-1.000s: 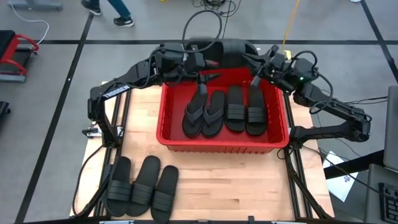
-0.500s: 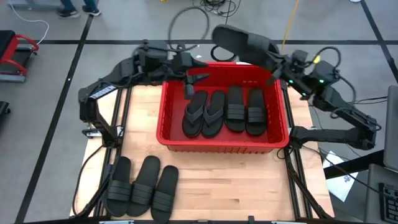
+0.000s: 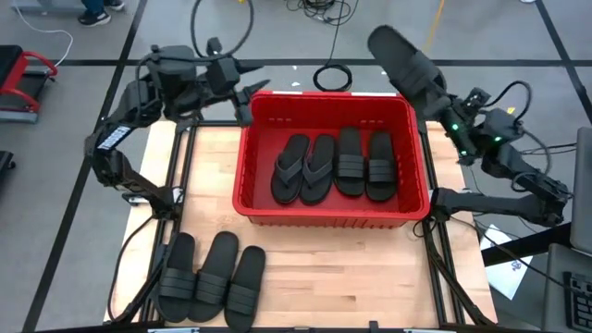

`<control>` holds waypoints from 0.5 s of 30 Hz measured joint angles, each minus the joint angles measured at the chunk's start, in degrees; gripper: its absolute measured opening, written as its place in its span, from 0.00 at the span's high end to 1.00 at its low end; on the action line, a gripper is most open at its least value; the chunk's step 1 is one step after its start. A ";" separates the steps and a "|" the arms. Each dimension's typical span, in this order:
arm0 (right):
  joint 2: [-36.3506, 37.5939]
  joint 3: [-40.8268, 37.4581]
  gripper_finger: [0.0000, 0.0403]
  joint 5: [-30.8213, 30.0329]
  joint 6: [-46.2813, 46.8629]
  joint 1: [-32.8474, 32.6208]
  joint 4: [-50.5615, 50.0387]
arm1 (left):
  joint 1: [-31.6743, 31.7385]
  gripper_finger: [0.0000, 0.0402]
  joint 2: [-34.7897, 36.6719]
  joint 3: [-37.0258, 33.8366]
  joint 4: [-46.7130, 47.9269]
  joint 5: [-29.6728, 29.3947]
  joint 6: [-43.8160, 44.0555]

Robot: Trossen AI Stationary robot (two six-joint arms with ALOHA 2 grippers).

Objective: Pick and place slides into bin
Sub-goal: Put the black slide into the red container

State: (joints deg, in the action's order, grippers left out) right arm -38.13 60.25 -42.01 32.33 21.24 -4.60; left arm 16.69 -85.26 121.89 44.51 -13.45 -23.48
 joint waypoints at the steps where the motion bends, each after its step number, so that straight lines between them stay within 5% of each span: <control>1: -0.11 -1.90 1.00 -1.48 1.82 -0.81 3.16 | 0.70 0.58 0.23 0.00 0.04 0.01 -0.92; 8: -3.41 -13.38 1.00 -18.87 6.36 -10.66 23.07 | 6.27 0.58 1.62 0.03 2.63 -0.03 -3.17; 15: -6.19 -14.88 1.00 -41.11 -11.35 -25.13 38.65 | 11.85 0.58 2.30 0.00 3.64 3.19 -6.72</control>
State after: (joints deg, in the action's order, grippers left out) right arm -44.32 45.36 -83.12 20.98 -3.88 34.04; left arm 28.53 -82.95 121.89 48.16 -10.27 -30.20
